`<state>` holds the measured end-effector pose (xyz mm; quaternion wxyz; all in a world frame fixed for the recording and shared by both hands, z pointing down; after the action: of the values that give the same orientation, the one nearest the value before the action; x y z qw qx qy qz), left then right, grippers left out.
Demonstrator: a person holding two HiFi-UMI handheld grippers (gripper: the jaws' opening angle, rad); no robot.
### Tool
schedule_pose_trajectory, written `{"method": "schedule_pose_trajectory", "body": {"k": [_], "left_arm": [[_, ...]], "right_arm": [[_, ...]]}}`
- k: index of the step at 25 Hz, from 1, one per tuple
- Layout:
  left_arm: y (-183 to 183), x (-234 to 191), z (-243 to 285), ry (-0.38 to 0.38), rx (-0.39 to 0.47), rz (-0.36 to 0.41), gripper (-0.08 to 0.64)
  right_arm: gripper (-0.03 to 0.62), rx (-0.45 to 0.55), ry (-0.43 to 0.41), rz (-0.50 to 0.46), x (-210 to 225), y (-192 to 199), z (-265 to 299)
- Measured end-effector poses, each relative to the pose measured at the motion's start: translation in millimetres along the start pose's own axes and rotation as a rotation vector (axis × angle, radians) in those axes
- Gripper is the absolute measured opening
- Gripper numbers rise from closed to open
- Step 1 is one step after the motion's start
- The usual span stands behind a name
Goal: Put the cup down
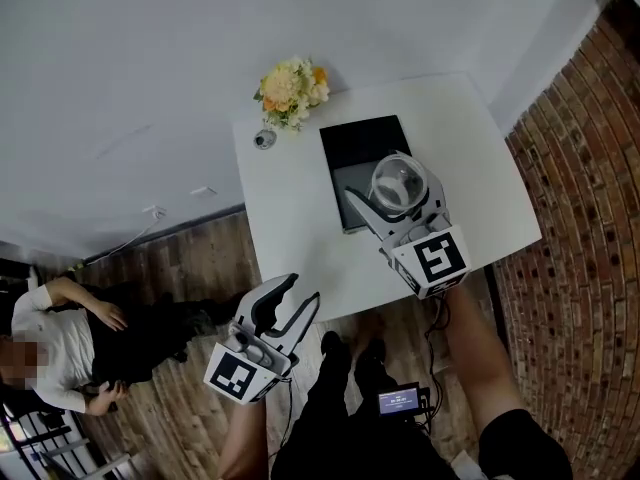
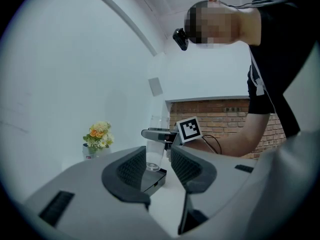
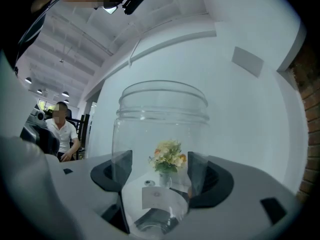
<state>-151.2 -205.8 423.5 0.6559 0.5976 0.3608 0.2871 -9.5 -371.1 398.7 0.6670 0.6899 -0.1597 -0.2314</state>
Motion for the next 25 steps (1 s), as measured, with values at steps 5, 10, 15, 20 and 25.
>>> {"method": "schedule_pose_trajectory", "body": {"k": [5, 10, 15, 20, 25], "left_arm": [[-2.1, -23.0, 3.9, -0.086, 0.046, -0.014, 0.146], [3.2, -41.3, 9.5, -0.106, 0.048, -0.011, 0.146], [9.0, -60.2, 18.0, -0.124, 0.047, -0.006, 0.151], [15.4, -73.1, 25.0, -0.124, 0.039, -0.007, 0.152], [24.5, -77.5, 24.3, -0.130, 0.040, -0.020, 0.152]], "right_arm": [[0.364, 0.010, 0.007, 0.007, 10.7, 15.0, 38.1], [0.364, 0.008, 0.015, 0.013, 18.5, 27.9, 73.8], [0.364, 0.017, 0.027, 0.011, 27.7, 37.1, 106.3], [0.364, 0.034, 0.046, 0.010, 37.5, 43.3, 134.6], [0.364, 0.036, 0.057, 0.003, 42.3, 50.2, 157.3]]}}
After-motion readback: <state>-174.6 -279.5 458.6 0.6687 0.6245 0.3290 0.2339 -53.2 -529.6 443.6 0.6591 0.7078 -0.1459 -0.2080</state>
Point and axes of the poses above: the fingertips, and each gripper's own axes: z forward along the fingers, x to its right, y out of its underside, the point moved 4 cm from there along -z, backward along the fingers, and after that the axes turned 10 degrees about y, right-handed, at the moved point
